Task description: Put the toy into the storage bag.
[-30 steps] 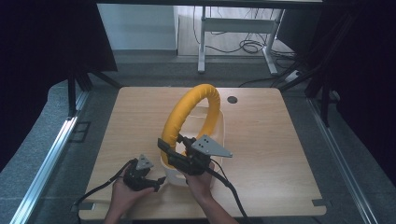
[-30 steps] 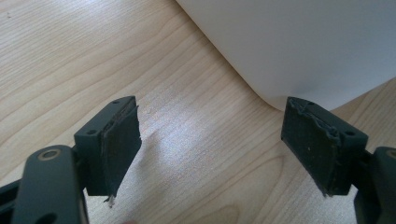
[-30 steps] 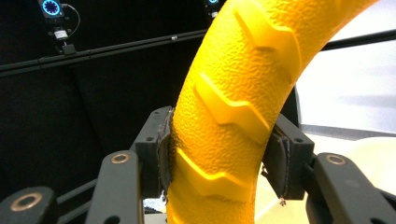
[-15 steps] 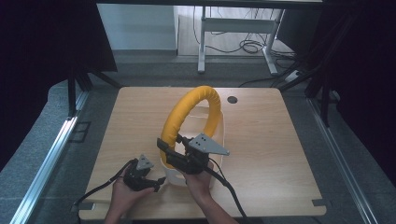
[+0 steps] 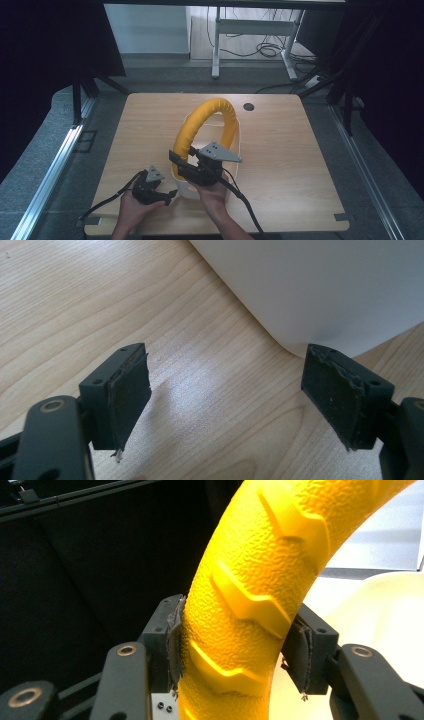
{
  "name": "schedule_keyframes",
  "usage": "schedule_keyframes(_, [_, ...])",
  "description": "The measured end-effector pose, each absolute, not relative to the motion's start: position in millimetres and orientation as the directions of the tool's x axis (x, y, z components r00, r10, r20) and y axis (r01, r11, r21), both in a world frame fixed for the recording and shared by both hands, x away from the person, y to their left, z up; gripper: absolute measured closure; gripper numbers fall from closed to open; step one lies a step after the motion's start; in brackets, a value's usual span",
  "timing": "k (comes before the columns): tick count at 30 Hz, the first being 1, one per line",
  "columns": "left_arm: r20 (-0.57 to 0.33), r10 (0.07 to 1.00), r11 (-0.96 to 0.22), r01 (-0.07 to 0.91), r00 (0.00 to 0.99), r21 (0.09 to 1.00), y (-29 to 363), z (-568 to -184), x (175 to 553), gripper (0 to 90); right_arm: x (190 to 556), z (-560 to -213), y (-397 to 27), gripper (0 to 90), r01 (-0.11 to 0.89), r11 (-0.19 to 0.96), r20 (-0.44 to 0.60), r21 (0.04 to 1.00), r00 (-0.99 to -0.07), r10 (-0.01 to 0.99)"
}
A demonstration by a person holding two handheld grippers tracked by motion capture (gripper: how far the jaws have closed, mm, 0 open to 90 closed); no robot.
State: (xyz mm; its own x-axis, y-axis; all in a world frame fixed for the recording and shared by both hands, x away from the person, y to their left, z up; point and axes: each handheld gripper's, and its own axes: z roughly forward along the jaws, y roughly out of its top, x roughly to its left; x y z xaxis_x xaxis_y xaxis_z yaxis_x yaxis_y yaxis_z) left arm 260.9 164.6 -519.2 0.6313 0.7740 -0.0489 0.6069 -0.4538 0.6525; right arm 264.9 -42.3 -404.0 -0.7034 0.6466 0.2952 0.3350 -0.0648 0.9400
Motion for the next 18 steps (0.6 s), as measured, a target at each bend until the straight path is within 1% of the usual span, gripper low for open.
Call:
schedule_keyframes(6, [-0.050, 0.775, -0.453, 0.609, 0.630, 0.652, 164.6, -519.2, 260.8, 19.7, 264.3, -403.5, -42.4, 46.0, 0.336, -0.056, 0.290, 0.940, -0.705, 0.648])
schedule_keyframes(7, [-0.050, 0.774, -0.454, 0.608, 0.631, 0.651, 164.6, -519.3, 261.0, 19.7, 263.7, -403.4, -42.2, 44.0, 0.319, -0.053, 0.274, 0.946, -0.704, 0.655])
schedule_keyframes(8, [-0.050, 0.774, -0.455, 0.608, 0.632, 0.651, 164.5, -519.4, 261.0, 19.7, 263.7, -403.4, -42.2, 44.0, 0.319, -0.053, 0.274, 0.946, -0.704, 0.655])
schedule_keyframes(9, [-0.050, 0.773, -0.456, 0.608, 0.633, 0.649, 164.4, -519.5, 261.1, 19.7, 262.2, -402.0, -42.6, 42.8, 0.297, -0.046, 0.250, 0.954, -0.700, 0.669])
schedule_keyframes(11, [-0.050, 0.772, -0.457, 0.609, 0.633, 0.649, 164.5, -519.5, 261.2, 19.7, 262.5, -401.9, -43.9, 42.3, 0.300, -0.044, 0.253, 0.953, -0.705, 0.663])
schedule_keyframes(16, [-0.051, 0.772, -0.458, 0.611, 0.633, 0.646, 165.0, -518.9, 261.2, 19.7, 262.5, -401.9, -47.7, 36.3, 0.311, -0.059, 0.273, 0.949, -0.708, 0.651])
schedule_keyframes(17, [-0.057, 0.779, -0.444, 0.614, 0.624, 0.652, 164.4, -519.3, 261.1, 19.7, 262.9, -401.4, -49.4, 32.3, 0.322, -0.060, 0.283, 0.945, -0.711, 0.644])
schedule_keyframes(18, [-0.057, 0.779, -0.444, 0.614, 0.624, 0.652, 164.4, -519.3, 261.1, 19.7, 262.9, -401.4, -49.4, 32.3, 0.322, -0.060, 0.283, 0.945, -0.711, 0.644])
